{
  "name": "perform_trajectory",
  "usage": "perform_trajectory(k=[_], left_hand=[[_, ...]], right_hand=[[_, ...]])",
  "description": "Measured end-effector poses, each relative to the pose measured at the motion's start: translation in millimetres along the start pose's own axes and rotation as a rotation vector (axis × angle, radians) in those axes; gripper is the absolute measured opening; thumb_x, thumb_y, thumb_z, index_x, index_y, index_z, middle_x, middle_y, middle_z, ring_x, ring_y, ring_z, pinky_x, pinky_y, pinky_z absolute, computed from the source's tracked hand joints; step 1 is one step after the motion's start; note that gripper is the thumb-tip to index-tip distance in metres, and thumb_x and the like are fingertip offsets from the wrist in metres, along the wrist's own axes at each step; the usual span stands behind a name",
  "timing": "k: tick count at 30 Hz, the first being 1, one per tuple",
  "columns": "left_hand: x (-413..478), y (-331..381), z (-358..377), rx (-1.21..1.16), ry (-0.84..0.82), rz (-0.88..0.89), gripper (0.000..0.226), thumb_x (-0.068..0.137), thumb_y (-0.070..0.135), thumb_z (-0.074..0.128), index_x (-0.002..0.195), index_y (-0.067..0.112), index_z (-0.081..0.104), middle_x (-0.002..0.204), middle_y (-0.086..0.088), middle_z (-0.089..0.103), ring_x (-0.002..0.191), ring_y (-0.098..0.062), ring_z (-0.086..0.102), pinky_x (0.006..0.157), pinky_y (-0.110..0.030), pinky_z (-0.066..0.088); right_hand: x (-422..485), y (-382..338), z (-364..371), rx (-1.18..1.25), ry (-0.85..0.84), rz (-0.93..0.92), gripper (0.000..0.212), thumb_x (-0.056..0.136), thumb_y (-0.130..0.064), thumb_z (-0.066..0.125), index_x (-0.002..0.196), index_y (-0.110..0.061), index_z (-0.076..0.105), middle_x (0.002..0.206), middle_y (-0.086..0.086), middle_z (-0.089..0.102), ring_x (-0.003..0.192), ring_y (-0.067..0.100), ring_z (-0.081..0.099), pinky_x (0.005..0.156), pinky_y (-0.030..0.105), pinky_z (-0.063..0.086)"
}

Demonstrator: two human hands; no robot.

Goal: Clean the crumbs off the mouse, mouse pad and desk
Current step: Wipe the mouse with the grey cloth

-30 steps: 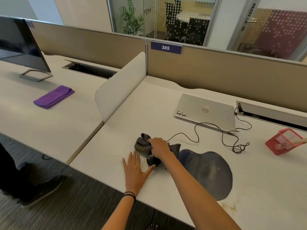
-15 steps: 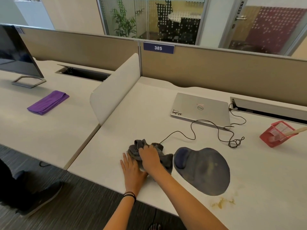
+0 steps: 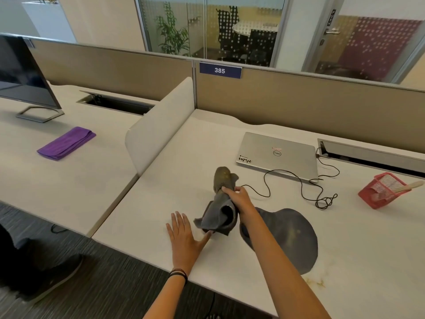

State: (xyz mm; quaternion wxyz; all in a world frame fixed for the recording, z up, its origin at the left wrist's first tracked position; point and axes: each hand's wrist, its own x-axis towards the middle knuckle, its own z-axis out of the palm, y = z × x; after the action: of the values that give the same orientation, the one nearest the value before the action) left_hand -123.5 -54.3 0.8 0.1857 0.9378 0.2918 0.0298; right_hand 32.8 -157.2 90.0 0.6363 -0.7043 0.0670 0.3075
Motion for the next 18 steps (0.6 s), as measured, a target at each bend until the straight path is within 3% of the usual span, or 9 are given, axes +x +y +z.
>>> perform_trajectory(k=[2,6,10,16,18], left_hand=[[0,1,1,-0.029,0.017,0.009,0.134,0.055,0.094,-0.011,0.150,0.002,0.010,0.159,-0.017,-0.002,0.147,-0.028,-0.012,0.116,-0.044,-0.013],[0,-2,3,-0.023,0.022,0.022,0.132,0.055,0.093,-0.013,0.150,0.005,0.008,0.160,-0.012,-0.005,0.146,-0.024,-0.016,0.116,-0.044,-0.015],[0,-5,4,0.001,0.029,0.066,0.126,0.055,0.091,-0.018,0.151,0.014,0.007,0.160,-0.010,-0.003,0.145,-0.023,-0.017,0.114,-0.044,-0.020],[1,-7,6,-0.093,0.049,0.126,0.101,0.069,0.087,0.012,0.148,0.026,0.021,0.159,-0.009,0.013,0.147,-0.025,-0.004,0.115,-0.047,-0.014],[3,-8,8,-0.092,0.050,0.123,0.085,0.078,0.073,0.035,0.148,0.028,0.021,0.159,-0.009,0.014,0.147,-0.023,-0.006,0.116,-0.048,-0.013]], right_hand=[[8,1,-7,0.030,0.003,0.036,0.024,0.085,-0.027,0.067,0.095,-0.011,0.052,0.098,0.011,0.061,0.080,0.020,0.061,0.065,0.028,0.050],[19,12,-12,-0.096,0.050,0.025,0.030,0.086,-0.025,0.066,0.105,-0.003,0.059,0.108,0.016,0.064,0.091,0.023,0.058,0.079,0.031,0.048],[18,25,-7,-0.175,0.136,-0.059,0.043,0.084,-0.023,0.069,0.116,-0.009,0.044,0.101,0.005,0.054,0.095,0.020,0.053,0.083,0.028,0.044],[10,42,5,-0.350,0.181,-0.264,0.009,0.093,-0.018,0.054,0.094,-0.014,0.046,0.095,0.006,0.059,0.093,0.025,0.058,0.060,0.013,0.037],[6,42,10,-0.380,0.161,-0.324,0.009,0.094,-0.021,0.053,0.095,-0.015,0.046,0.095,0.002,0.057,0.098,0.026,0.060,0.067,0.016,0.041]])
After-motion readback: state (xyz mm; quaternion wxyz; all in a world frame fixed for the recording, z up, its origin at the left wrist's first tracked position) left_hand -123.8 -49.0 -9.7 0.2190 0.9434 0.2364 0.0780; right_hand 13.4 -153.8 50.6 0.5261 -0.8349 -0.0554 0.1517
